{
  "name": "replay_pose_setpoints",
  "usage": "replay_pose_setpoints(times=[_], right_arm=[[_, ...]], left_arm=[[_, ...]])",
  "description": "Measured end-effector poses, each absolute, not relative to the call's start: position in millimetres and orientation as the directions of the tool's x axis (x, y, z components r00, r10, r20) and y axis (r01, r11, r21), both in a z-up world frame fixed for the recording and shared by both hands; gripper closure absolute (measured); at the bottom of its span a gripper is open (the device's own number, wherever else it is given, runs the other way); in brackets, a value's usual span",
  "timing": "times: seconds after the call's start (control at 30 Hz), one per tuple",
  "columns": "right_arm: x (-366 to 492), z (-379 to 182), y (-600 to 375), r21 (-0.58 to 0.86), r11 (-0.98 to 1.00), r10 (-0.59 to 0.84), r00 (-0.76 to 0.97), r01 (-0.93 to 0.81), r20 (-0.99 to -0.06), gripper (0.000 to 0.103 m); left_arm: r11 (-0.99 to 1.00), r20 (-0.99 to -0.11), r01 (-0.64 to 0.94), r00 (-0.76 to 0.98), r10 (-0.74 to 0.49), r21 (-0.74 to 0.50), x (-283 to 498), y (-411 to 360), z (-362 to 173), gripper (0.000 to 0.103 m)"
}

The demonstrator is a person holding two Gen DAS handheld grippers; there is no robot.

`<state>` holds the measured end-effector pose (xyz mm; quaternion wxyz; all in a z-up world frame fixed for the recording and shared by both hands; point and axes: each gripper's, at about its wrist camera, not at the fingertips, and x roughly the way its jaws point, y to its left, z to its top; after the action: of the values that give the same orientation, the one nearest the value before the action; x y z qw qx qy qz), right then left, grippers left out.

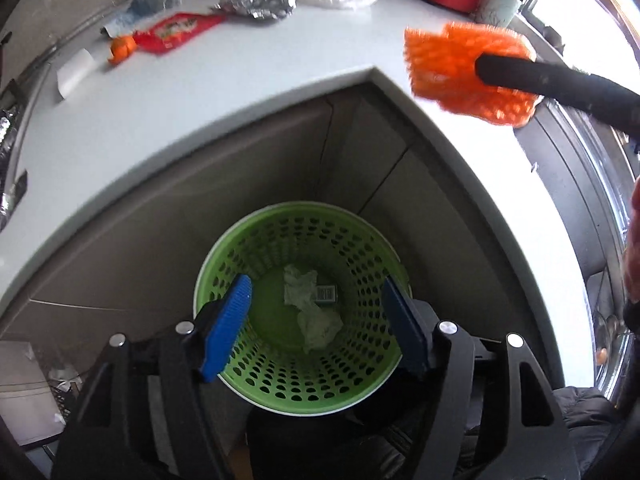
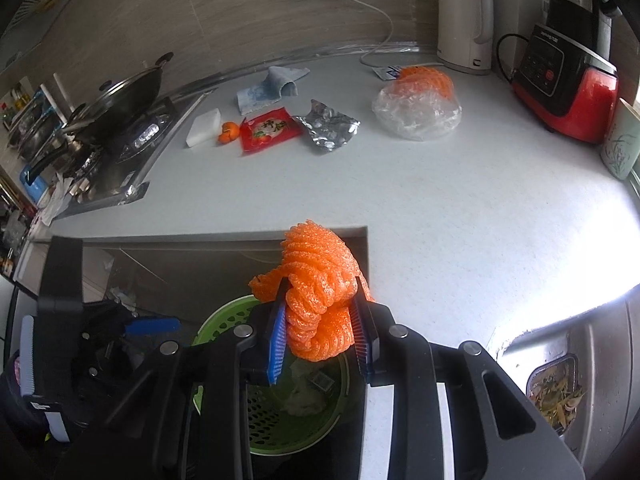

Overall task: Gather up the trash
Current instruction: 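Lower tissue and orange net into the green basket and open both grippers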

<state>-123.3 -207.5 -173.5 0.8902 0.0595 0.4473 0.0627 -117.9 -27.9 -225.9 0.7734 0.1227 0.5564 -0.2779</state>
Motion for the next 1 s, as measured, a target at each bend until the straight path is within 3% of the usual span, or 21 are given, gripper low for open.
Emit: replay_pose_setpoints(times=[0.4, 0.6, 0.7, 0.83, 1.0], right_arm=[[-130, -186, -171, 0.121, 0.974, 0.206, 0.528, -0.193, -0.824, 0.072], [-141, -213, -142, 0.099, 0.949, 0.228, 0.432, -0.301, -0.873, 0.07], [-145, -226, -132, 0.095, 0.938, 0.23, 0.393, -0.333, -0.891, 0.064], [-144, -231, -128, 0.103, 0.937, 0.232, 0.376, -0.333, -0.897, 0.043], [-141, -223, -127, 0.101, 0.942, 0.232, 0.4, -0.321, -0.887, 0.032]], left_arm=[[0.935, -0.852, 0.346, 0.46, -0.248, -0.085, -79, 34, -145, 0.025], [0.947, -0.834, 0.312, 0.5, -0.232, -0.076, -71, 43, -130, 0.024], [0.947, -0.833, 0.31, 0.5, -0.238, -0.085, -72, 43, -129, 0.024], [0.946, -0.832, 0.311, 0.5, -0.24, -0.086, -74, 40, -129, 0.024], [0.947, -0.831, 0.31, 0.502, -0.24, -0.086, -75, 40, -128, 0.024]])
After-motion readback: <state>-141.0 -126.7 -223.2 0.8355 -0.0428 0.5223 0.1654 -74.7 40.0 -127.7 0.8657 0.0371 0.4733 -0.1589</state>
